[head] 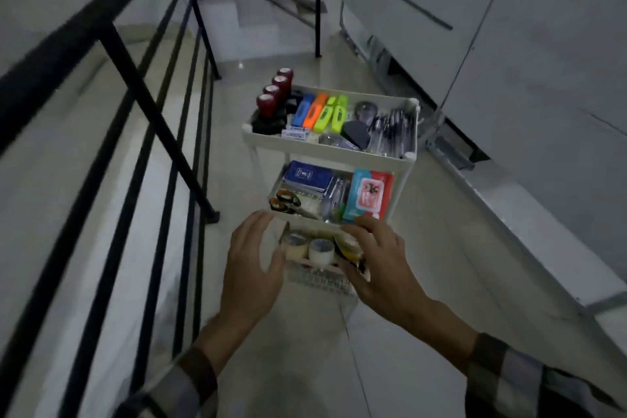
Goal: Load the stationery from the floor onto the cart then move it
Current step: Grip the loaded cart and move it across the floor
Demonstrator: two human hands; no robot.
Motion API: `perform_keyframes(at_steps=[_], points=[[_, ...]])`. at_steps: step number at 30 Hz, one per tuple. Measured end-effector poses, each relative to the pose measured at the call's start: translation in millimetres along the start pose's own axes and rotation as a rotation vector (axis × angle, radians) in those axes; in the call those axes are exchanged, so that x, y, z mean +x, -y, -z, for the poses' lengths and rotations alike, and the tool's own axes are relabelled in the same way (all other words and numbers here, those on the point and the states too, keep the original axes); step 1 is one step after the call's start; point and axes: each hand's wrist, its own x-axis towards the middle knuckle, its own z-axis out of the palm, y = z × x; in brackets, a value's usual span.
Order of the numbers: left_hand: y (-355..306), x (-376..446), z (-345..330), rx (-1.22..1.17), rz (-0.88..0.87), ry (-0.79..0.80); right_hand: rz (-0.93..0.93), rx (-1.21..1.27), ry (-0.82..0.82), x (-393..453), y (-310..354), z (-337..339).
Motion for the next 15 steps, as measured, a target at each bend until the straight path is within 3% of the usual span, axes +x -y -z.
perform_keyframes(at_steps=[9, 15], points=[[-172, 13, 150, -0.059, 0.288, 0.074, -0.192, 0.163, 0.065, 10, 108, 183], [-243, 27, 187, -0.137, 0.309, 0.040, -0.294, 0.205, -0.006, 25, 142, 249]])
